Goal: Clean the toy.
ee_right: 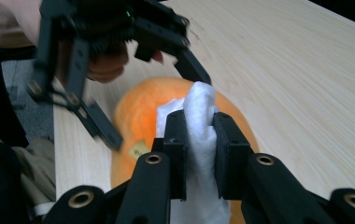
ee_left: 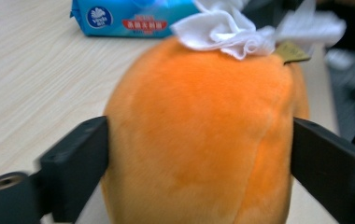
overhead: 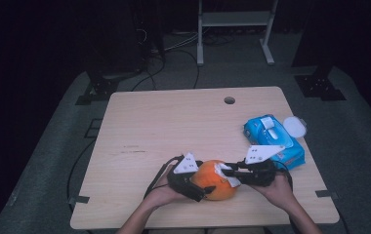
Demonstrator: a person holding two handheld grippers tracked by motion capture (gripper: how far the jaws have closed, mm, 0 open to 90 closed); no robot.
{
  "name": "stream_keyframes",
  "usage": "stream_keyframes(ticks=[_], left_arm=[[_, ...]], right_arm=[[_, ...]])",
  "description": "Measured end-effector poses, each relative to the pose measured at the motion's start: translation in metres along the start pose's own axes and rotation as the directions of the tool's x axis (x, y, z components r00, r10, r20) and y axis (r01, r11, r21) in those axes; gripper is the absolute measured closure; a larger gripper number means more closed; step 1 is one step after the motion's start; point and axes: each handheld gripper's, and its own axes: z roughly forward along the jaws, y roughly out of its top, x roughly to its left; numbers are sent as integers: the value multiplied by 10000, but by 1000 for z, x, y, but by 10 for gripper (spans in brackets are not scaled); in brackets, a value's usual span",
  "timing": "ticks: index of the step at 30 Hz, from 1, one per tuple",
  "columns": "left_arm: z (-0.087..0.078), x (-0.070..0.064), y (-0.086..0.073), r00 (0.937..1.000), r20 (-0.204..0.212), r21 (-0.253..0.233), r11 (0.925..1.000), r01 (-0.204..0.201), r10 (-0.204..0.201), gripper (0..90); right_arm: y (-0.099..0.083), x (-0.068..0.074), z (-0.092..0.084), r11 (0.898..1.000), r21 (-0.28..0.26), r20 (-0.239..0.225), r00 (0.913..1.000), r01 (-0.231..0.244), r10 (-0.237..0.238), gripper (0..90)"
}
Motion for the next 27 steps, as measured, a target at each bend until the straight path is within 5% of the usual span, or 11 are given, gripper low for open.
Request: stream_keyframes(ticks=[3, 5, 8, 9, 11, 13, 14, 16, 19, 23, 27], left_arm=[[-1, -3, -2, 9986, -463, -262, 9993, -276, 263, 238], [-7, -4, 5, 9950, -802, -815, 9945, -655, 589, 314], [-11, -5, 11, 9740, -1760, -1095, 9805, -1631, 1423, 327], [-10, -4, 10, 9754, -1694, -1022, 9818, -1599, 1412, 323], [-6, 0, 3, 9828, -1418, -707, 9891, -1290, 1181, 291], [-5, 7, -2, 9975, -669, -841, 9961, -265, 209, 192], [-7, 10, -2, 9990, -415, -1017, 9947, 141, -184, 170], [-10, 15, -2, 9970, -189, -1117, 9911, 727, -753, 168], [-9, 15, -5, 9964, -316, -1083, 9913, 752, -790, 244], [-10, 18, -9, 9950, -325, -990, 9909, 909, -945, 248], [-13, 28, -16, 9913, -210, -910, 9876, 1276, -1300, 245]], right_arm=[[4, 7, 7, 9997, 137, 267, 9994, 226, -229, 764], [10, 7, 4, 9995, -267, 195, 9997, 158, -153, 765], [19, 7, -2, 9974, -672, 425, 9988, 275, -246, 765], [19, 5, -3, 9972, -718, 475, 9987, 218, -184, 765], [14, -1, 1, 9985, -545, 492, 9988, 28, -1, 765], [5, -8, 8, 9994, -267, 483, 9986, -200, 213, 765], [1, -10, 11, 9987, -260, 301, 9986, -438, 446, 765], [-2, -8, 13, 9986, -311, 270, 9986, -437, 445, 765], [1, -1, 12, 9999, -50, 637, 9979, 109, -105, 765], [-8, -14, 6, 9987, -170, 529, 9974, -483, 492, 764], [-16, -22, 0, 9969, -111, 979, 9921, -783, 790, 764]])
